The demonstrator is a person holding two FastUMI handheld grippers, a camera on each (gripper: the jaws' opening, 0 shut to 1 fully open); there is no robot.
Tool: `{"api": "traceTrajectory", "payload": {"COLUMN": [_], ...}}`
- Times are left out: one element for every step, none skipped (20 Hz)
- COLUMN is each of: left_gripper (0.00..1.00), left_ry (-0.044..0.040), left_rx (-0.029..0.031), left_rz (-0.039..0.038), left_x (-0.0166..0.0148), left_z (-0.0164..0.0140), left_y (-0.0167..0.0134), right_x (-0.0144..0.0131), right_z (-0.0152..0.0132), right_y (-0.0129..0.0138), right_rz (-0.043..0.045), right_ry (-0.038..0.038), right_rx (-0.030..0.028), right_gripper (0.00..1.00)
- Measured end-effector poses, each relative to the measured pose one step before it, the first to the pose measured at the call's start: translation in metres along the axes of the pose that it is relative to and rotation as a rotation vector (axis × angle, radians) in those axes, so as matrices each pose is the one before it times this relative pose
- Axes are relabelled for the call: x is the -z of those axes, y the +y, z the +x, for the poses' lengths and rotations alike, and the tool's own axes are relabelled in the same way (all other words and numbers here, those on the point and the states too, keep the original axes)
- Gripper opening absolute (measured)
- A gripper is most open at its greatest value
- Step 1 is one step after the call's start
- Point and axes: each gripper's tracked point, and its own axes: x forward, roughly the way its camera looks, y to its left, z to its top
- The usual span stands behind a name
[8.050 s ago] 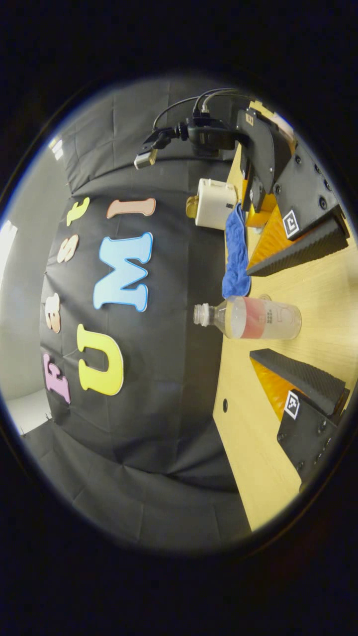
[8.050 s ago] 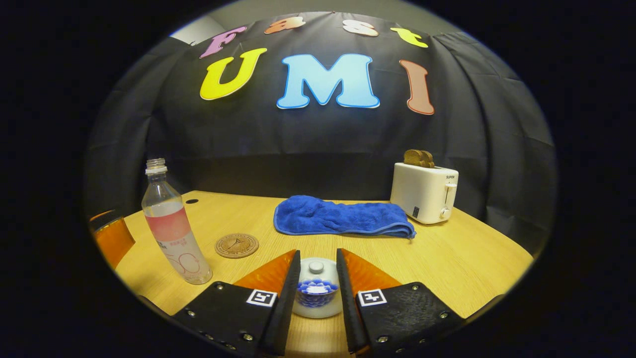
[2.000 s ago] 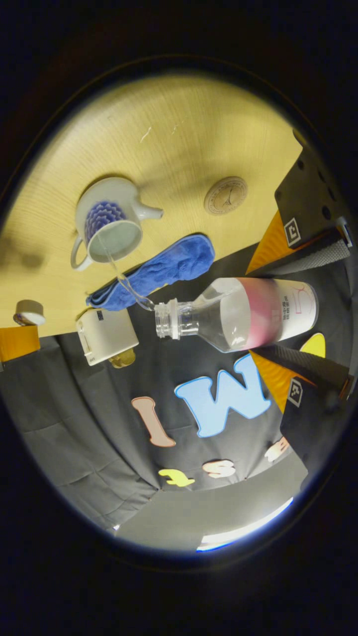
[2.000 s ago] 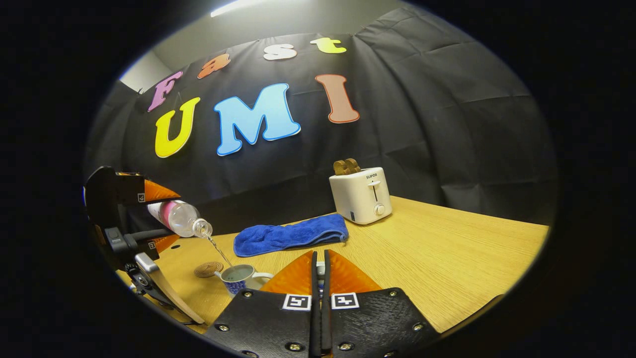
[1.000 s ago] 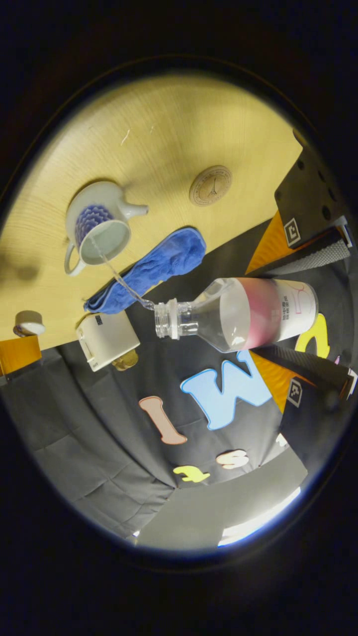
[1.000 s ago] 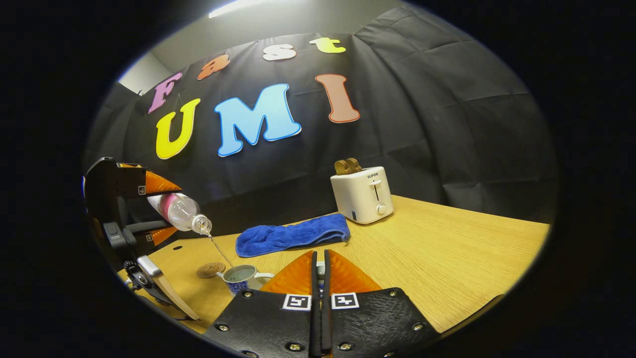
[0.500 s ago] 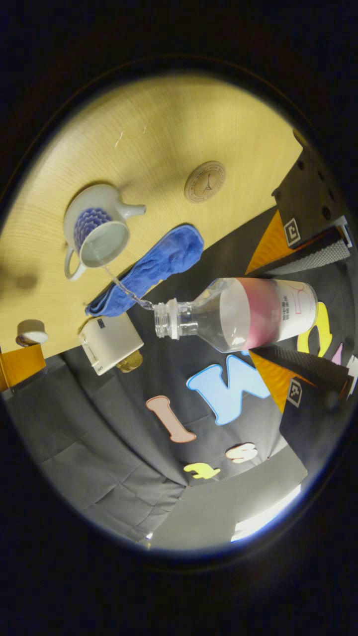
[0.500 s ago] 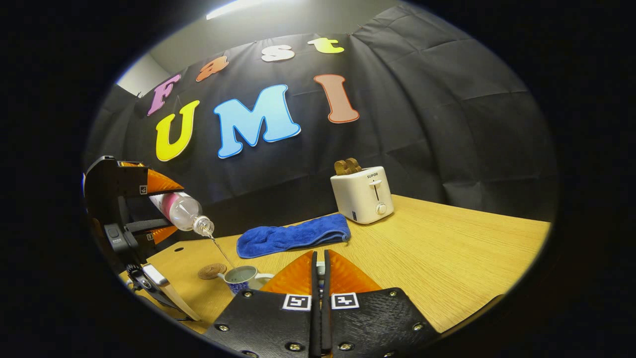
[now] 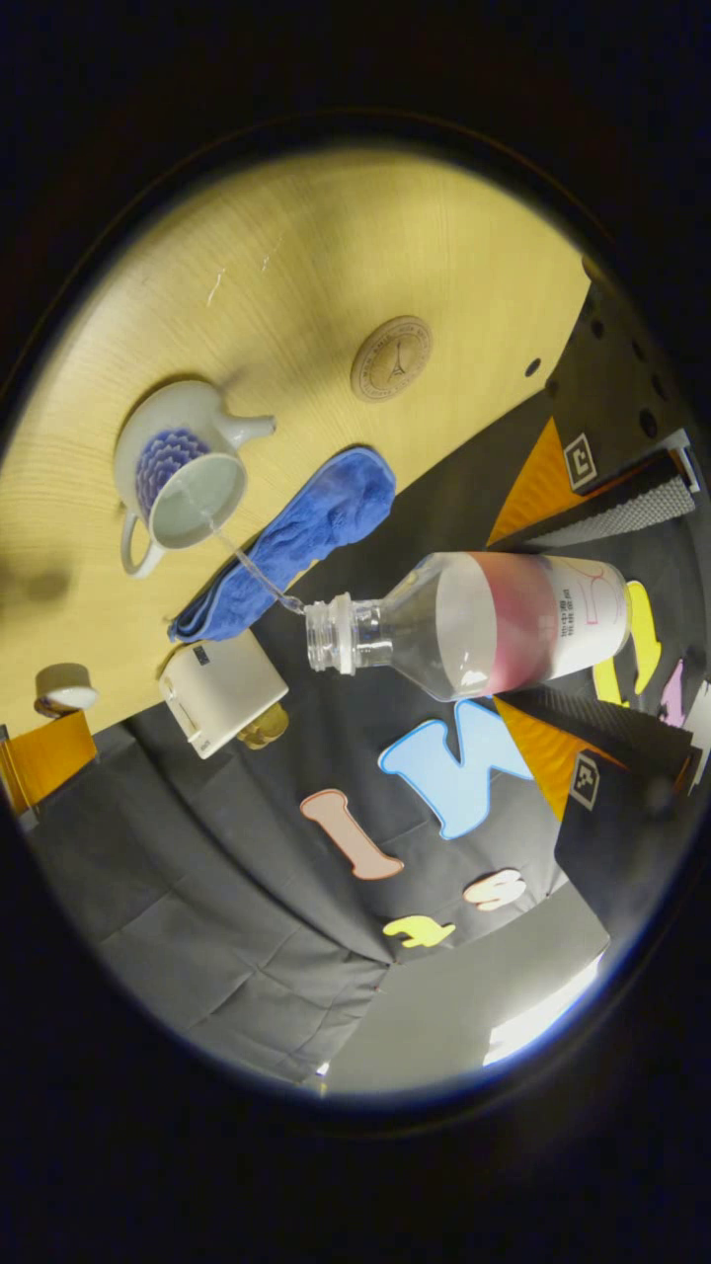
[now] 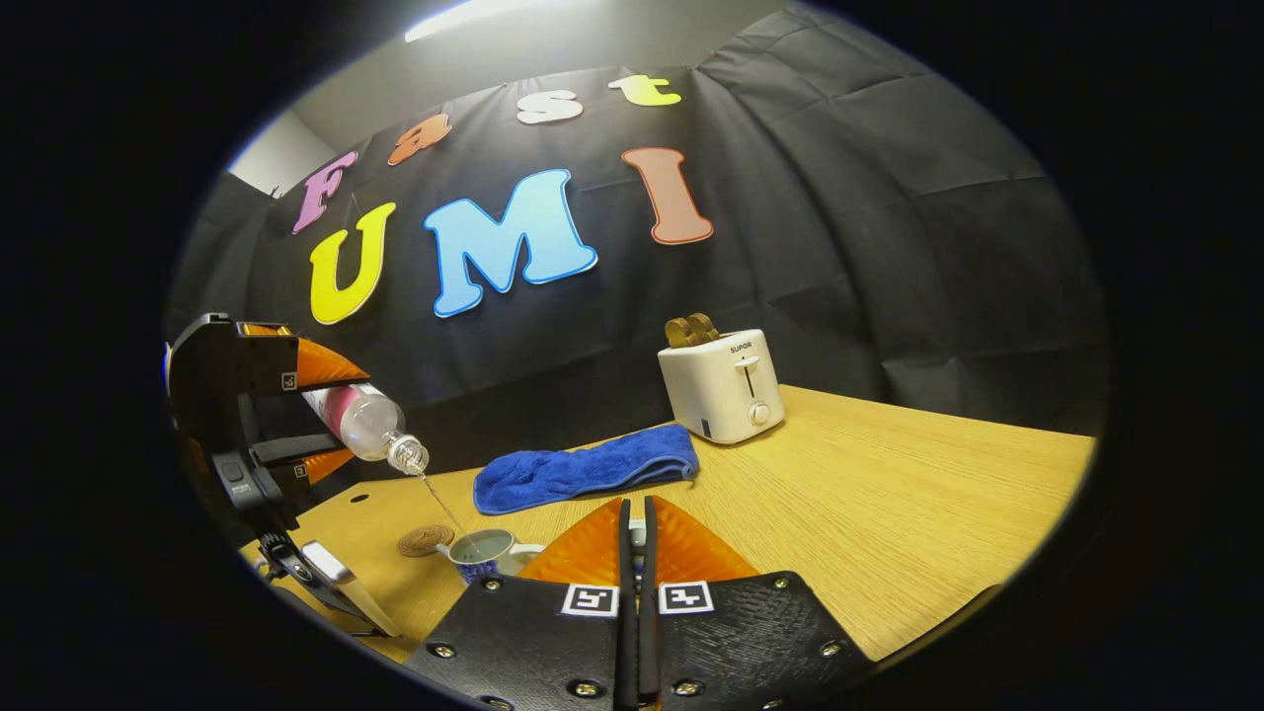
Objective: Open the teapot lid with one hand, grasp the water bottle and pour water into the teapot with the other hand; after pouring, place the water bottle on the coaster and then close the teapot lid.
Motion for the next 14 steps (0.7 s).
{"api": "traceTrajectory", "payload": {"left_gripper": [0.89, 0.89, 0.88, 0.89, 0.88, 0.88, 0.88, 0.88, 0.88, 0.88, 0.88, 0.88, 0.88, 0.88], "left_ry": [-0.00125, -0.00088, -0.00033, -0.00152, -0.00029, -0.00085, -0.00152, -0.00138, -0.00145, -0.00148, -0.00135, -0.00094, -0.00354, -0.00303], "left_rx": [-0.00366, -0.00346, -0.00097, -0.00231, -0.00090, -0.00092, -0.00133, -0.00289, -0.00258, -0.00404, -0.00389, -0.00138, -0.00019, -0.00109], "left_rz": [0.00990, 0.00946, 0.00821, 0.00705, 0.00691, 0.00730, 0.00800, 0.00949, 0.01071, 0.01410, 0.01435, 0.00957, 0.00725, 0.00758], "left_x": [-0.00032, -0.00105, -0.00035, -0.00088, -0.00042, -0.00111, -0.00124, -0.00119, -0.00034, -0.00199, 0.00111, -0.00116, -0.00127, -0.00228], "left_z": [-0.00032, -0.00116, 0.00000, 0.00052, 0.00013, -0.00088, -0.00157, 0.00090, 0.00076, -0.00035, -0.00062, -0.00026, 0.00109, -0.00058], "left_y": [0.00270, 0.00149, 0.00150, 0.00093, 0.00103, 0.00017, 0.00062, 0.00001, 0.00162, 0.00029, 0.00155, 0.00032, 0.00059, -0.00049], "right_x": [0.00044, -0.00021, 0.00060, -0.00060, 0.00026, -0.00070, -0.00003, -0.00014, 0.00043, -0.00029, -0.00004, -0.00040, 0.00049, -0.00039], "right_z": [0.00009, 0.00004, -0.00025, -0.00009, 0.00012, -0.00015, 0.00009, -0.00011, 0.00014, -0.00019, -0.00009, -0.00021, 0.00007, -0.00015], "right_y": [-0.00018, 0.00000, 0.00029, 0.00001, -0.00005, 0.00003, -0.00008, 0.00020, 0.00014, 0.00006, 0.00011, 0.00042, -0.00012, 0.00013], "right_rz": [0.00121, 0.00054, 0.00059, 0.00009, 0.00071, 0.00116, 0.00184, 0.00280, 0.00257, 0.00182, 0.00152, 0.00169, 0.00078, 0.00074], "right_ry": [0.00046, 0.00070, 0.00087, 0.00042, -0.00077, -0.00148, -0.00086, -0.00008, 0.00025, -0.00018, 0.00018, -0.00002, 0.00046, -0.00029], "right_rx": [-0.00061, -0.00113, -0.00130, -0.00141, -0.00099, -0.00061, -0.00008, -0.00065, -0.00080, -0.00077, -0.00121, -0.00210, -0.00172, -0.00110], "right_gripper": [0.00, 0.00, 0.00, 0.00, 0.00, 0.00, 0.00, 0.00, 0.00, 0.00, 0.00, 0.00, 0.00, 0.00]}}
